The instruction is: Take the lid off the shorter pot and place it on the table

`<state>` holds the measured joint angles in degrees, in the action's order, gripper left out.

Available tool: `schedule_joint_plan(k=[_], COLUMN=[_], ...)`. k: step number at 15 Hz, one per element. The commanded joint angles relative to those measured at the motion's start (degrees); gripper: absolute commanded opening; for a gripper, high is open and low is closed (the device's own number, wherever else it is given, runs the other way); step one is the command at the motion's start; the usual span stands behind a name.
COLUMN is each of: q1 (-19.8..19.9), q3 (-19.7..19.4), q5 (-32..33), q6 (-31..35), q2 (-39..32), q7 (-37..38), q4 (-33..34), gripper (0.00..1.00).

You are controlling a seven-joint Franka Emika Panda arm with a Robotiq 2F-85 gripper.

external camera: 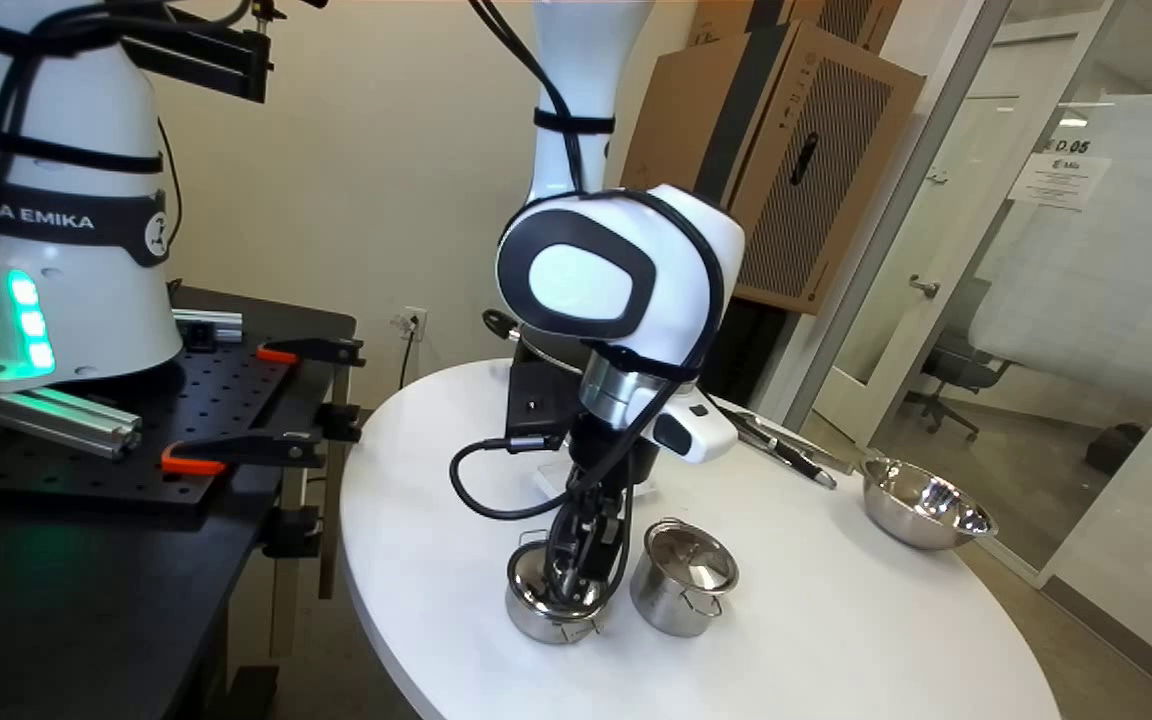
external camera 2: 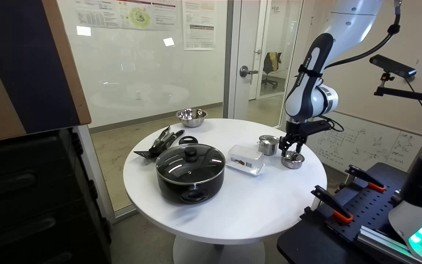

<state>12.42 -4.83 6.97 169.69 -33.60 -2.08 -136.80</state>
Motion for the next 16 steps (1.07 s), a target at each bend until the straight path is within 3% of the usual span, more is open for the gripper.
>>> schedule_joint_plan(k=[1, 8, 16], q1=[1.88, 3.06, 5.16], q3=[1.45, 2.37, 4.70], q5=[-2.66, -3.87, -5.39], q6=[0.00, 0.28, 0.66], q2=[1.30, 2.69, 5.69], q7=[-2.49, -2.74, -4.23], q4=[-1.29, -2.00, -4.46], gripper=[0.58, 0.03, 0.05])
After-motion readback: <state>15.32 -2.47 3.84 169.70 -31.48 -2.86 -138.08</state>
